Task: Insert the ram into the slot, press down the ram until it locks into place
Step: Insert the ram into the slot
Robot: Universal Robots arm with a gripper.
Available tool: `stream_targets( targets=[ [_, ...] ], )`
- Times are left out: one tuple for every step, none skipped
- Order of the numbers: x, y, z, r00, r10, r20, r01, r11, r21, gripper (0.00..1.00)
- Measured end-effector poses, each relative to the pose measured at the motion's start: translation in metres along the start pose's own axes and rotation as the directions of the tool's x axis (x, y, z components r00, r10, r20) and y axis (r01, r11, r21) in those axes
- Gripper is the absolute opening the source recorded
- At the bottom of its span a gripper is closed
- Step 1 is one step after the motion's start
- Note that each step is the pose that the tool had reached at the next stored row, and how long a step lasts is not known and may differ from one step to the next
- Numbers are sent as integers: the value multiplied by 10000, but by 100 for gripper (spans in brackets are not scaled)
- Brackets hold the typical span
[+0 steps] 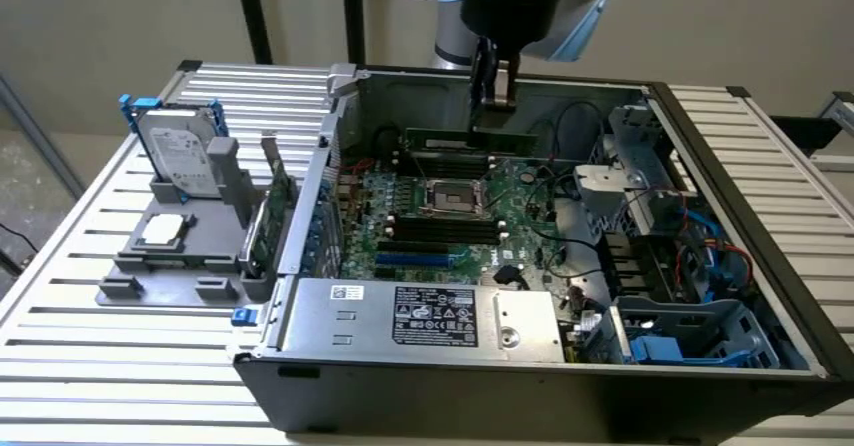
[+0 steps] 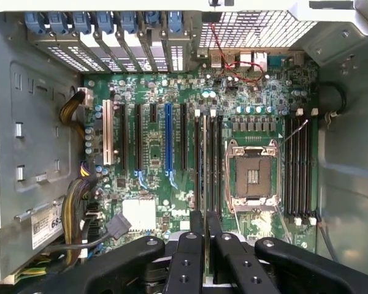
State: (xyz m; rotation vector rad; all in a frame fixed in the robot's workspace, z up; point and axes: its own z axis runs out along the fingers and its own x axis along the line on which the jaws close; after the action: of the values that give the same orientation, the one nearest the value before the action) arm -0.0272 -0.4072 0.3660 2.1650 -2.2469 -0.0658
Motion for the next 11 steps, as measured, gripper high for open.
stream_targets(
  targets=[
    [1, 6, 17, 10000, 13, 1, -13, 10000, 1, 14],
    [1, 14, 36, 10000, 28, 3, -28, 10000, 1, 14],
    [1, 21, 55, 10000, 42, 3, -42, 10000, 1, 14],
    [2, 27, 73, 10000, 51, 3, -51, 10000, 1, 14],
    [3, 33, 92, 10000, 55, 3, -55, 10000, 1, 14],
    [3, 37, 110, 10000, 61, 3, -61, 10000, 1, 14],
    [3, 41, 129, 10000, 65, 5, -65, 10000, 2, 14],
    [4, 45, 147, 10000, 70, 4, -70, 10000, 1, 14],
    [4, 52, 165, 10000, 81, 4, -81, 10000, 1, 14],
    [5, 62, 185, 10000, 92, 5, -92, 10000, 1, 14],
    [6, 70, 203, 10000, 95, 5, -95, 10000, 2, 14]
  ],
)
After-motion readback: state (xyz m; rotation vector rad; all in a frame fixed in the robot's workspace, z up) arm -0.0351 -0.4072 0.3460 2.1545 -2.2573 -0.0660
